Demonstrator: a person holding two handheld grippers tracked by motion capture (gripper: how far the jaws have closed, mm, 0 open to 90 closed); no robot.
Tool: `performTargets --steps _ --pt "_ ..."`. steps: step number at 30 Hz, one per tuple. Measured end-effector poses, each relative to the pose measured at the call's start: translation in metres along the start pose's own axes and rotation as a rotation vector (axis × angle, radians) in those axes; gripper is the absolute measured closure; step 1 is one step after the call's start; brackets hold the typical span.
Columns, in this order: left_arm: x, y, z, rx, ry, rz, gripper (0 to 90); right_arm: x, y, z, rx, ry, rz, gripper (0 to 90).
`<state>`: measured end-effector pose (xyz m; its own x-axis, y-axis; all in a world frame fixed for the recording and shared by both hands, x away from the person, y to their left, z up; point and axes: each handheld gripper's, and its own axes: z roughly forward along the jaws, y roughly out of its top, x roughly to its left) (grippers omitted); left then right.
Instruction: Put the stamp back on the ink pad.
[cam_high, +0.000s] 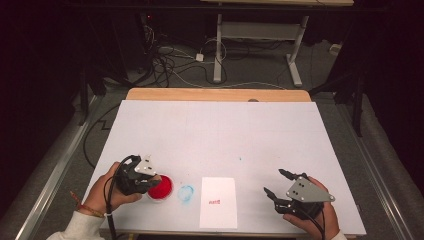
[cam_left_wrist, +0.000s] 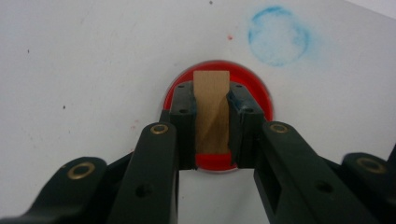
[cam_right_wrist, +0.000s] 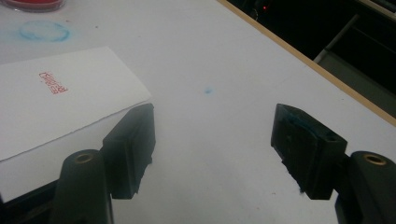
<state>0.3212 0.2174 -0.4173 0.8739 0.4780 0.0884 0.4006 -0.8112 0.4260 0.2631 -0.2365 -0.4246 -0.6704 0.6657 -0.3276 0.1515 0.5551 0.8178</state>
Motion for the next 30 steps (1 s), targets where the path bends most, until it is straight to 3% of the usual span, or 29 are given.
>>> performTargets --steps 11,20,30 --pt "0.005 0.007 0.023 0.07 -0.033 0.013 73.6 0.001 -0.001 0.001 0.01 0.004 -0.004 31.3" --pt "0.007 0.01 0.027 0.088 -0.054 0.011 71.5 0.001 -0.002 -0.003 0.012 -0.005 0.0 31.4" --pt "0.006 0.015 0.023 0.067 -0.029 -0.013 49.9 0.001 -0.004 -0.005 0.014 -0.011 0.001 31.3"
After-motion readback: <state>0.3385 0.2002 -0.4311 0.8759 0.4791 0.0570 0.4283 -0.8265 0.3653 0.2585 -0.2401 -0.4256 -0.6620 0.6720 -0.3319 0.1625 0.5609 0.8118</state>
